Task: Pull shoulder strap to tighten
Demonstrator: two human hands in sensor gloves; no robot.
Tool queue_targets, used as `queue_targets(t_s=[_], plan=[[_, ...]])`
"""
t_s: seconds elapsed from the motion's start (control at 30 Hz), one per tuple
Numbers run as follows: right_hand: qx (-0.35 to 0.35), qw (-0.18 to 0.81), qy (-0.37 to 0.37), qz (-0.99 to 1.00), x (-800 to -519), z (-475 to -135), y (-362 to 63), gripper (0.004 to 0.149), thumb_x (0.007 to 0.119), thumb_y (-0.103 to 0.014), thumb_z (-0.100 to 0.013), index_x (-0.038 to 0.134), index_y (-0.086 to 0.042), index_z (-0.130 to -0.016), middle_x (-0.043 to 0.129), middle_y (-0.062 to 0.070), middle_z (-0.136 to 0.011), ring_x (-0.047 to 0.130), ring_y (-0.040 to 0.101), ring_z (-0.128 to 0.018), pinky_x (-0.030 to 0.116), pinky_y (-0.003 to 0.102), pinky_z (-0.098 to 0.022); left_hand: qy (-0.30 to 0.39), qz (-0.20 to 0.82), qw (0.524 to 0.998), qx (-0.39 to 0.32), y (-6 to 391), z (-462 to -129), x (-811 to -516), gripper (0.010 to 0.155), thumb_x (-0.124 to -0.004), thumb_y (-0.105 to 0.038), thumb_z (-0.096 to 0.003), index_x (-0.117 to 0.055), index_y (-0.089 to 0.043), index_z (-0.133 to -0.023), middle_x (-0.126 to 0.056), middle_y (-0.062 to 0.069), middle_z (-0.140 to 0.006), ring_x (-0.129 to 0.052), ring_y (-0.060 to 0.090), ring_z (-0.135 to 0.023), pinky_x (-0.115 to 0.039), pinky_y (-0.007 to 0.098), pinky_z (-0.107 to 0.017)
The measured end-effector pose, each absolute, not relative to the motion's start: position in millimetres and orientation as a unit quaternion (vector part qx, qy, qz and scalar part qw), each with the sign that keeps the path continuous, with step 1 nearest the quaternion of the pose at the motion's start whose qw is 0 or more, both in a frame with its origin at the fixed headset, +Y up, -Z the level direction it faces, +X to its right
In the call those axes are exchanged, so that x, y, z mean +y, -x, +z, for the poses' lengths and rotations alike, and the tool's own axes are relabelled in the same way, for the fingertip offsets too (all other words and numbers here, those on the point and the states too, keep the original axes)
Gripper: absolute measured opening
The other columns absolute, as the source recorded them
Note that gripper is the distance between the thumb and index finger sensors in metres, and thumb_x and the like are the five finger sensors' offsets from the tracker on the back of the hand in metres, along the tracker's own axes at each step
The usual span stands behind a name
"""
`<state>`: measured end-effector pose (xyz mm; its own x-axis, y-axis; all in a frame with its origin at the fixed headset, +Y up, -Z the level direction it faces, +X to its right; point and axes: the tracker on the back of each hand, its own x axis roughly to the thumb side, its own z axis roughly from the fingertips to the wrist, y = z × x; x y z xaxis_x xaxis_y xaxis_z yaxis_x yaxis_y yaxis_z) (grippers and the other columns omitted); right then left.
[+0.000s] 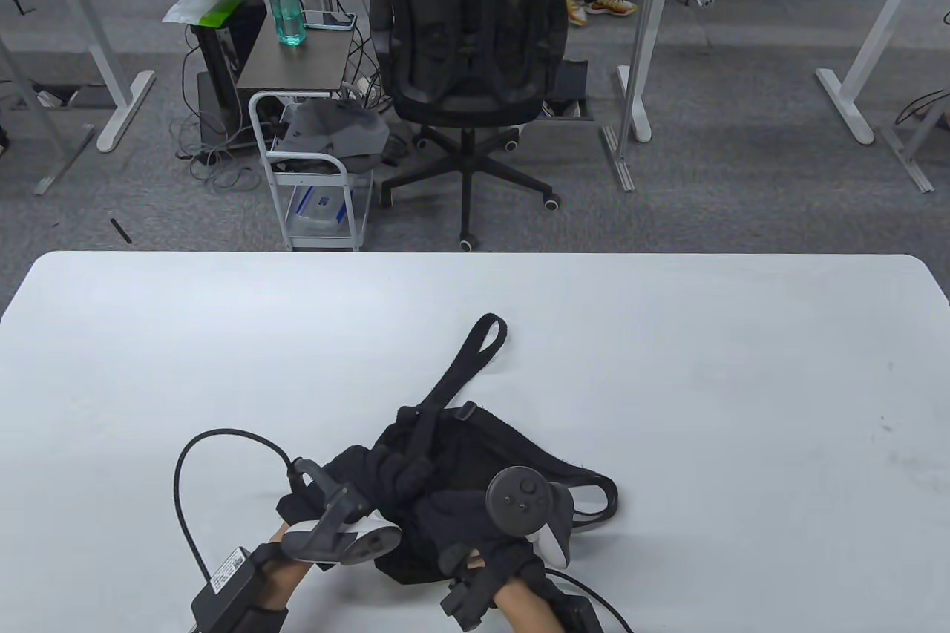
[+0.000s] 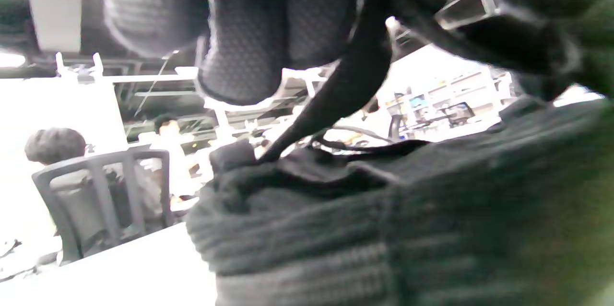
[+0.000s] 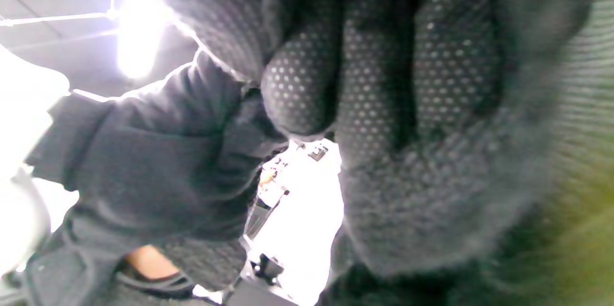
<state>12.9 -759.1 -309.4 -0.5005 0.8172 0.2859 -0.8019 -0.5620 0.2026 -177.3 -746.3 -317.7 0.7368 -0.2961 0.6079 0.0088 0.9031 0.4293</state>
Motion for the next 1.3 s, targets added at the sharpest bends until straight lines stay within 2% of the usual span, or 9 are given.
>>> queue_targets(t_s=[0.2, 0.3, 0.4, 0.47, 0.63, 0.8, 1.1, 1.2, 1.3], plan=[[0.040, 0.469, -0.188, 0.862, -760.2, -310.7, -12.6, 0.038, 0.086, -0.036, -0.043, 0.107, -0.005, -0.052, 0.112, 0.016, -0.046, 0.107, 0.037, -0.037, 0.081, 0.056, -0.044, -0.207, -0.097, 0.913, -0.338, 185.8, -321.7, -746.8, 0.065, -0.057, -0.045, -0.0294, -0.061, -0.037, -0.094, -0.096, -0.010, -0.065, -0.103, 0.016, -0.062, -0.087, 0.035, -0.045], [0.044, 0.458, -0.189, 0.868, -760.8, -310.5, -15.6, 0.038, 0.087, -0.038, -0.043, 0.104, -0.007, -0.059, 0.109, 0.017, -0.056, 0.105, 0.039, -0.045, 0.078, 0.058, -0.048, -0.223, -0.115, 0.904, -0.346, 181.4, -313.1, -744.3, 0.065, -0.059, -0.043, -0.0306, -0.063, -0.030, -0.094, -0.096, -0.010, -0.064, -0.104, 0.016, -0.061, -0.088, 0.034, -0.044], [0.034, 0.472, -0.183, 0.862, -759.1, -310.6, -20.1, 0.048, 0.087, -0.045, -0.043, 0.099, -0.005, -0.067, 0.105, 0.020, -0.064, 0.102, 0.041, -0.052, 0.075, 0.059, -0.050, -0.239, -0.121, 0.891, -0.366, 175.2, -303.6, -740.1, 0.064, -0.060, -0.044, -0.0308, -0.064, -0.030, -0.093, -0.097, -0.010, -0.064, -0.104, 0.016, -0.060, -0.088, 0.034, -0.044], [0.038, 0.482, -0.185, 0.856, -758.9, -310.3, -19.5, 0.047, 0.086, -0.045, -0.043, 0.100, -0.006, -0.065, 0.106, 0.019, -0.062, 0.103, 0.040, -0.050, 0.076, 0.059, -0.049, -0.247, -0.112, 0.885, -0.379, 168.7, -297.5, -737.5, 0.064, -0.060, -0.044, -0.0308, -0.064, -0.029, -0.093, -0.097, -0.009, -0.063, -0.104, 0.016, -0.060, -0.088, 0.034, -0.044], [0.037, 0.483, -0.189, 0.854, -759.3, -308.7, -16.4, 0.038, 0.085, -0.036, -0.044, 0.103, -0.006, -0.055, 0.110, 0.017, -0.051, 0.106, 0.038, -0.040, 0.079, 0.057, -0.046, -0.261, -0.142, 0.868, -0.398, 159.8, -289.4, -738.7, 0.064, -0.060, -0.044, -0.0306, -0.063, -0.030, -0.093, -0.097, -0.010, -0.063, -0.105, 0.015, -0.059, -0.088, 0.033, -0.044], [0.049, 0.488, -0.186, 0.851, -758.7, -309.6, -14.0, 0.038, 0.083, -0.035, -0.044, 0.104, -0.004, -0.053, 0.111, 0.015, -0.047, 0.107, 0.036, -0.037, 0.081, 0.056, -0.044, -0.230, -0.096, 0.886, -0.391, 168.2, -304.7, -742.6, 0.065, -0.056, -0.044, -0.0294, -0.060, -0.038, -0.094, -0.096, -0.011, -0.064, -0.103, 0.015, -0.061, -0.087, 0.034, -0.045], [0.065, 0.485, -0.189, 0.851, -764.3, -313.1, -16.3, 0.037, 0.085, -0.035, -0.044, 0.105, -0.005, -0.052, 0.111, 0.015, -0.046, 0.107, 0.036, -0.036, 0.081, 0.056, -0.044, -0.206, -0.094, 0.908, -0.352, 185.7, -320.7, -747.5, 0.065, -0.057, -0.044, -0.0293, -0.062, -0.036, -0.093, -0.096, -0.010, -0.064, -0.103, 0.016, -0.061, -0.087, 0.034, -0.045], [0.054, 0.474, -0.189, 0.859, -765.5, -312.6, -21.5, 0.038, 0.087, -0.037, -0.043, 0.105, -0.006, -0.056, 0.110, 0.017, -0.052, 0.106, 0.039, -0.042, 0.078, 0.058, -0.047, -0.223, -0.127, 0.897, -0.359, 179.4, -311.4, -744.4, 0.064, -0.059, -0.043, -0.0304, -0.062, -0.031, -0.094, -0.095, -0.011, -0.064, -0.103, 0.015, -0.061, -0.087, 0.033, -0.045], [0.057, 0.480, -0.190, 0.854, -766.1, -312.7, -23.4, 0.048, 0.086, -0.044, -0.043, 0.099, -0.004, -0.067, 0.105, 0.020, -0.062, 0.102, 0.041, -0.050, 0.075, 0.059, -0.049, -0.234, -0.128, 0.889, -0.373, 175.7, -303.3, -740.8, 0.064, -0.059, -0.043, -0.0306, -0.062, -0.030, -0.094, -0.096, -0.010, -0.064, -0.104, 0.015, -0.060, -0.088, 0.032, -0.044]])
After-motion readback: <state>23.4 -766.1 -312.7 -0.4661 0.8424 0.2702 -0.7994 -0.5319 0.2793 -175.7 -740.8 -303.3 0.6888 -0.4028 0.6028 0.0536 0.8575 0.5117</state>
